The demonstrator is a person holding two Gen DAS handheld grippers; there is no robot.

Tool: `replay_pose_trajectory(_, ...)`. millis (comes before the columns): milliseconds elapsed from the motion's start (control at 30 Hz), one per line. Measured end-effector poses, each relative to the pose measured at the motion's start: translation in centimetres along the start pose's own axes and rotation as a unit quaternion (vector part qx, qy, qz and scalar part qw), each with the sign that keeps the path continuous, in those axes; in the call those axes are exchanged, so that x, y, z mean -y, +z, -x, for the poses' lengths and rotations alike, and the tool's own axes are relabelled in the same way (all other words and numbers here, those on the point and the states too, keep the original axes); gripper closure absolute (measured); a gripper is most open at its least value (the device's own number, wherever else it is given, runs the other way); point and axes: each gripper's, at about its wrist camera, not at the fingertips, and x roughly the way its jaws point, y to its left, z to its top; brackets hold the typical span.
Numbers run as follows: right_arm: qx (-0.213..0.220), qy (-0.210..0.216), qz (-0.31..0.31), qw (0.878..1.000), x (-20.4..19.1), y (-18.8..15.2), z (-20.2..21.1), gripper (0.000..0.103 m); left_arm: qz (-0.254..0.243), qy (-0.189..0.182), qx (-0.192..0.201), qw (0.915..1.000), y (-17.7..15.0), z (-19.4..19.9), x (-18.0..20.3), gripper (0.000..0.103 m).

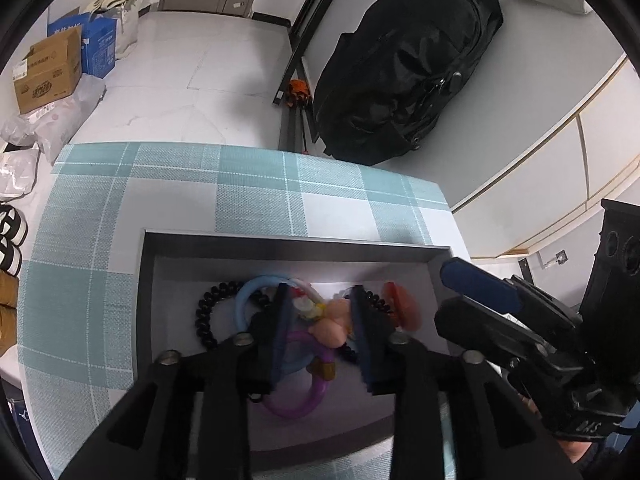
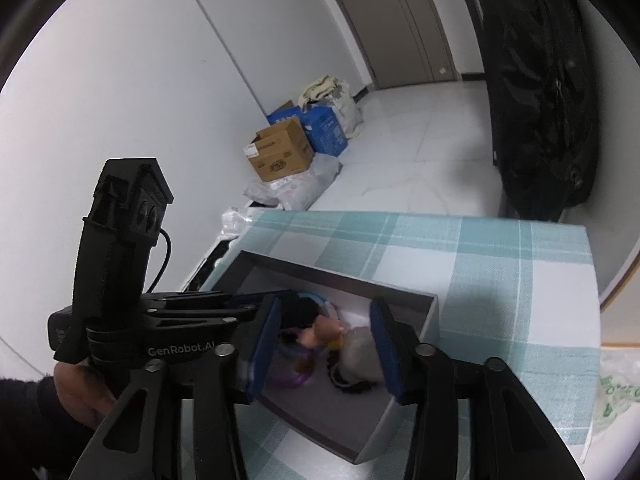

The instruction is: Organize jewelry

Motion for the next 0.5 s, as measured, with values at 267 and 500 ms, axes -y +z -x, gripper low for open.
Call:
replay_pose_trajectory(267,0.045,-0.028,-0.009,0.999,0.2,-0.5,2.6,0.032,-0.015,0.021,0.047,0.9986,-0.9,2.6,1.1,0.041)
replay_pose_trajectory(500,0.073,-0.039,-0.015,0.996,-0.3,-1.6,4.9,0.025,-0.018,0.043,0.086,0.9952,-2.3,4.9,1.6,0.04)
